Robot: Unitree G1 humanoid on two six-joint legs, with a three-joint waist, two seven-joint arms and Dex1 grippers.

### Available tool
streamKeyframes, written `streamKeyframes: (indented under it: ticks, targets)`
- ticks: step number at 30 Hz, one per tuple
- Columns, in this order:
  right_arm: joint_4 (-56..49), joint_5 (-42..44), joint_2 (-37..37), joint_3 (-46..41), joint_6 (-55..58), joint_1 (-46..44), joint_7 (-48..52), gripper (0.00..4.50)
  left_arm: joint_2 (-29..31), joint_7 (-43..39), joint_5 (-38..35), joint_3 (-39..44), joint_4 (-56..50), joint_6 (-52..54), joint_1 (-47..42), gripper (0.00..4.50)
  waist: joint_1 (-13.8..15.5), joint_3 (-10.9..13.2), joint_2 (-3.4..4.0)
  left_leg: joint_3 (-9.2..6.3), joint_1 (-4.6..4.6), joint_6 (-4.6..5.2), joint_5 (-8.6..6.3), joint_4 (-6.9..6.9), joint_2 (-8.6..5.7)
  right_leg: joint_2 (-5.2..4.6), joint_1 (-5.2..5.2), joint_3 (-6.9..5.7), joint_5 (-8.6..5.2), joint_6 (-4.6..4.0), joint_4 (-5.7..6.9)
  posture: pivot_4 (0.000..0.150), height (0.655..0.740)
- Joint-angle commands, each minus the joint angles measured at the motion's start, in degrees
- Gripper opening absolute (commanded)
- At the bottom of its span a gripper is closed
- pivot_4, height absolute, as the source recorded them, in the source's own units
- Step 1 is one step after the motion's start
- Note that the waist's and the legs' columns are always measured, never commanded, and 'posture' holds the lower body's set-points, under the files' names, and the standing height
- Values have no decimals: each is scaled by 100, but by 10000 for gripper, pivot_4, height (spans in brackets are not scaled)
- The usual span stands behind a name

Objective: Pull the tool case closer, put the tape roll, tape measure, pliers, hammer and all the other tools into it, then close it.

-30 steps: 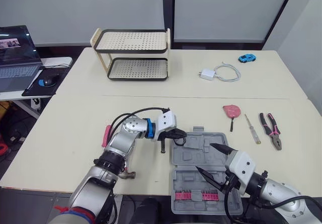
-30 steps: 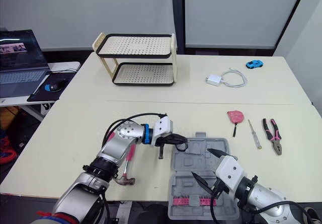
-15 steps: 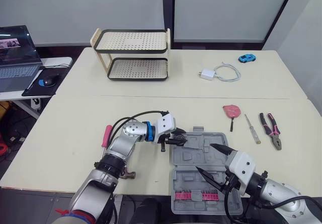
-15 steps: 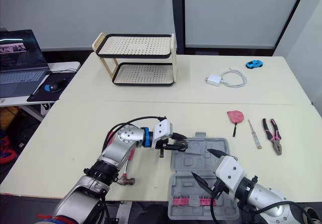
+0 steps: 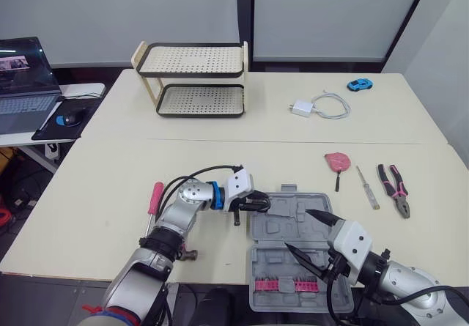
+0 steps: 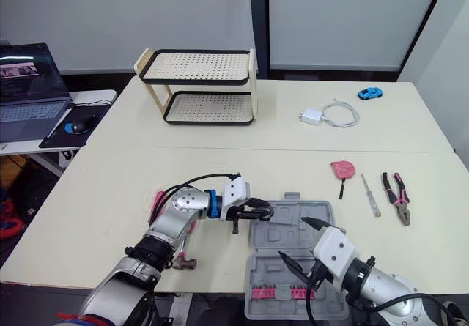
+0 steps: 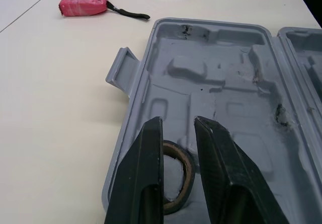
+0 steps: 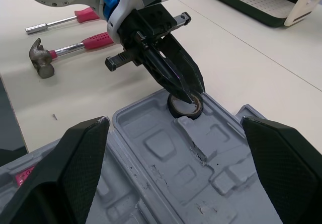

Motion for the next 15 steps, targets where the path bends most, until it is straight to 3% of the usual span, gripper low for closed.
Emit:
streamKeyframes:
  ticks: [1, 8, 15]
  targets:
    - [-303, 120, -3, -47, 16, -42, -3, 45000, -187, 259, 60, 114, 462, -459, -172, 9776, 3, 0, -1, 0, 0, 0, 0, 1, 0, 0, 0, 0, 0, 0, 0, 1500, 7400]
    - [-353, 141, -10, -79, 66, -42, -8, 45000, -307, 563, 429, -4, 1349, -874, -442, 9776, -1, -1, -1, 1, 0, 0, 0, 2, -1, 0, 1, -1, 0, 0, 0, 1500, 7400]
    - [-356, 133, -2, -99, 58, -7, -19, 45000, -279, 428, 768, -229, 1477, -961, -409, 9776, -1, -6, -3, -2, 2, 0, 0, 3, -1, 0, 5, -4, 0, 0, 0, 1500, 7400]
